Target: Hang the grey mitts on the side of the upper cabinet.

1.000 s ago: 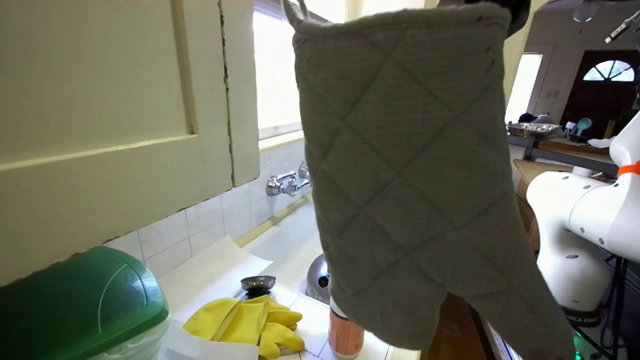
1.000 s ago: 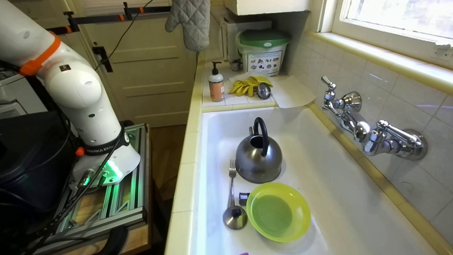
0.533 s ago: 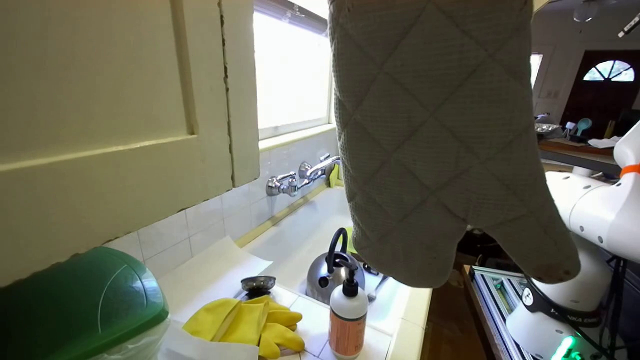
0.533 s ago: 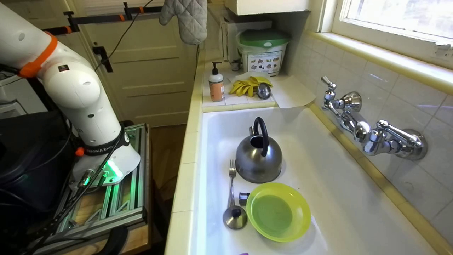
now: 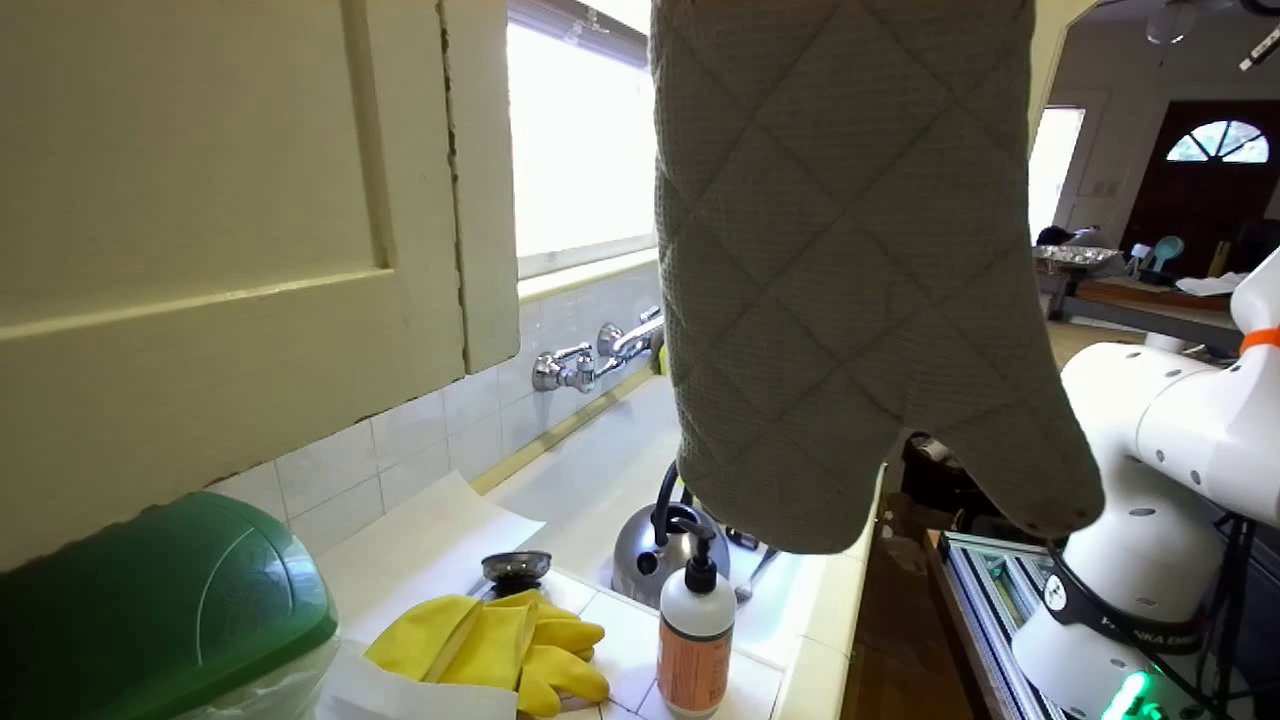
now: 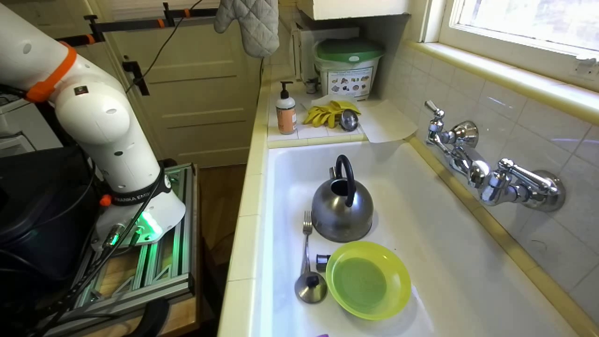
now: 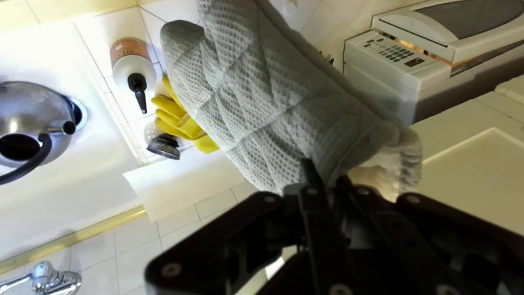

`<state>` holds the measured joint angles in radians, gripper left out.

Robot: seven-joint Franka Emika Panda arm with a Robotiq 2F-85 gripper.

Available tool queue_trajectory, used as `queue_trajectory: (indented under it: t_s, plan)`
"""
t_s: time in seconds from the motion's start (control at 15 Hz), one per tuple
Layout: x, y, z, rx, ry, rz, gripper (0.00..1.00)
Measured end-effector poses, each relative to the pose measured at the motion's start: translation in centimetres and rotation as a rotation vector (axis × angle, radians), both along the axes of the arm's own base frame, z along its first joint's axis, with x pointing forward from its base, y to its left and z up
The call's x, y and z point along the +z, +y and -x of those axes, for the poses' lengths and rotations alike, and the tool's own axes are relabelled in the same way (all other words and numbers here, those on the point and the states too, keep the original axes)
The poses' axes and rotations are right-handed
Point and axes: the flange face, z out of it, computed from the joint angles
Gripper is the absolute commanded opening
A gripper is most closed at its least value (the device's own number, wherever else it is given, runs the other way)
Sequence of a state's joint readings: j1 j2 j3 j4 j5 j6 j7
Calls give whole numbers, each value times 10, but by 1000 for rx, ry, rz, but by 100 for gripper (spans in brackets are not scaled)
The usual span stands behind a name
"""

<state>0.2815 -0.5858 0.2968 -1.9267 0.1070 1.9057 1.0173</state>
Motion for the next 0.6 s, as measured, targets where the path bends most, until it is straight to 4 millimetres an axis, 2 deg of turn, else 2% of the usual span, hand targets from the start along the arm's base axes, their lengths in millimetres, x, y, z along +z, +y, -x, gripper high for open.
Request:
queue_trajectory:
  t_s: [0.2,0.53,0.6]
  plan:
    - [28,-35,-2,74,-8,64,2]
    - [90,-100,1,259,-52,151,2]
    - [102,-111,-1,291,-68,161,9]
